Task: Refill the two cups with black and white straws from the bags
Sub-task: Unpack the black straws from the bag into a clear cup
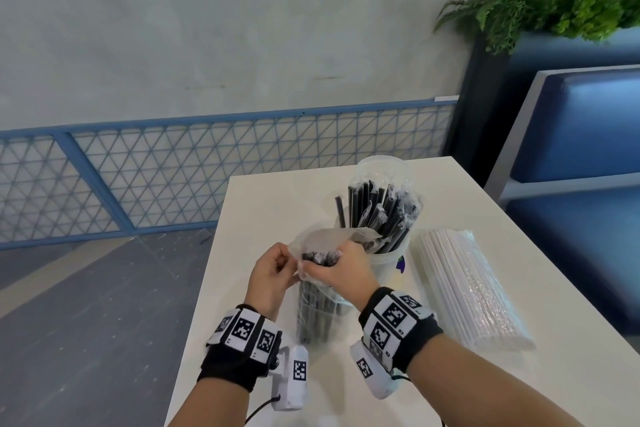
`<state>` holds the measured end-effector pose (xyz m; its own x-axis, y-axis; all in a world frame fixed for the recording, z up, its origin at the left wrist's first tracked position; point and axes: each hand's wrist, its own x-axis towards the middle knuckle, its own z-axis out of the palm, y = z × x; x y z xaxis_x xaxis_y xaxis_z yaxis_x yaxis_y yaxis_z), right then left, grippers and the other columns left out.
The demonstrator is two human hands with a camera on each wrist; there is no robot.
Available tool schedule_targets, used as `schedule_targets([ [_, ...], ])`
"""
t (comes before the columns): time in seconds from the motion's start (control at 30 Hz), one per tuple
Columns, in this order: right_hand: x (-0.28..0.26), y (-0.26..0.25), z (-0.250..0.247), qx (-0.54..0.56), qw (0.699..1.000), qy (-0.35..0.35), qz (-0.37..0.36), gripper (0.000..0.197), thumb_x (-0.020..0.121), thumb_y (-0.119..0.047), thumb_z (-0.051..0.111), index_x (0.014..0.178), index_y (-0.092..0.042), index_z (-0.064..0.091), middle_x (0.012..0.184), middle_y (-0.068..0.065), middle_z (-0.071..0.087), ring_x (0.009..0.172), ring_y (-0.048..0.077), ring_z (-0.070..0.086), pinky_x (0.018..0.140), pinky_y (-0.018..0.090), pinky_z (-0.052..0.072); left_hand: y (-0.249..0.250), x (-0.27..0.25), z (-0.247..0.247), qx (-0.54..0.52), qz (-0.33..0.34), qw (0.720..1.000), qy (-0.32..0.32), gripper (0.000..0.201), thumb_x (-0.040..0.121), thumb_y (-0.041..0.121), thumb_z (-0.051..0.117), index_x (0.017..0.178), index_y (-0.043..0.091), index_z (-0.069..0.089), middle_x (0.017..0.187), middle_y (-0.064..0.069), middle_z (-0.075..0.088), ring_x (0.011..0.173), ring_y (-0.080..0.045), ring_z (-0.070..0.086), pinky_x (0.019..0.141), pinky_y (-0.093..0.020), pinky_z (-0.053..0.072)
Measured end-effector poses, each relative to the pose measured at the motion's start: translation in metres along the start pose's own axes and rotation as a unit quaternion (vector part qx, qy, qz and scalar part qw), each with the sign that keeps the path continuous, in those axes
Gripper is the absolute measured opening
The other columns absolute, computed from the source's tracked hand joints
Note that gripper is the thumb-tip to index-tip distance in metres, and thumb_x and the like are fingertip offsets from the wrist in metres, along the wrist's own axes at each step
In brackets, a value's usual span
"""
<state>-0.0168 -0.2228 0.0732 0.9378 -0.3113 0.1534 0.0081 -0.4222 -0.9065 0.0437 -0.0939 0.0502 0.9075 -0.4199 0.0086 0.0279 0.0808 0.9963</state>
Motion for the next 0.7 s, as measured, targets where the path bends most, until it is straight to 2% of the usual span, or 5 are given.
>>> schedule_targets([
  [0.17,0.000,-0.010,-0.007,0.057,0.995,0.083,-0.029,0.018,0.075,-0.015,0.075,0.090,-0.019,0.065,0.077,-0.013,0.065,0.070,-0.007,0.062,0.070,0.008,0.048,-0.005,0.001,-0.001,-0.011,-0.007,0.998,0.058,0.025,0.093,0.001,0.048,0.070,0.008,0.042,0.069,-0.007,0.058,0.059,-0.007,0.063,0.069,-0.031,0.053],
  [0.3,0.005,-0.014,-0.020,0.066,0.992,0.094,-0.044,0.023,0.076,-0.022,0.075,0.095,-0.016,0.065,0.087,0.000,0.070,0.082,0.012,0.066,0.078,0.022,0.051,-0.010,-0.002,-0.013,0.000,0.012,0.999,-0.037,0.019,0.074,0.034,0.073,0.077,0.020,0.060,0.077,0.002,0.070,0.078,-0.010,0.065,0.080,-0.032,0.050],
  [0.37,0.008,-0.015,-0.023,0.071,0.993,0.089,-0.036,0.026,0.077,-0.022,0.074,0.099,-0.013,0.063,0.087,0.000,0.069,0.084,0.013,0.065,0.080,0.023,0.051,-0.013,-0.003,-0.014,0.018,0.007,0.994,-0.107,0.063,0.049,0.049,0.085,0.100,0.024,0.061,0.093,0.006,0.074,0.093,-0.009,0.067,0.078,-0.022,0.052],
  [0.43,0.009,-0.016,-0.023,0.070,0.994,0.083,-0.029,0.026,0.078,-0.022,0.074,0.099,-0.012,0.064,0.089,0.002,0.070,0.086,0.016,0.066,0.083,0.029,0.053,-0.016,-0.002,-0.006,0.027,0.014,0.991,-0.128,0.081,0.043,0.048,0.088,0.113,0.021,0.056,0.103,0.006,0.072,0.101,-0.010,0.066,0.082,-0.020,0.052],
  [0.7,0.014,-0.021,-0.029,0.125,0.987,0.104,-0.014,0.023,0.079,-0.019,0.073,0.099,-0.011,0.066,0.087,0.004,0.072,0.080,0.019,0.069,0.080,0.042,0.056,-0.022,-0.005,0.004,0.059,0.013,0.994,-0.095,0.048,0.064,0.034,0.076,0.106,0.015,0.062,0.101,-0.004,0.073,0.099,-0.021,0.067,0.087,-0.035,0.052],
])
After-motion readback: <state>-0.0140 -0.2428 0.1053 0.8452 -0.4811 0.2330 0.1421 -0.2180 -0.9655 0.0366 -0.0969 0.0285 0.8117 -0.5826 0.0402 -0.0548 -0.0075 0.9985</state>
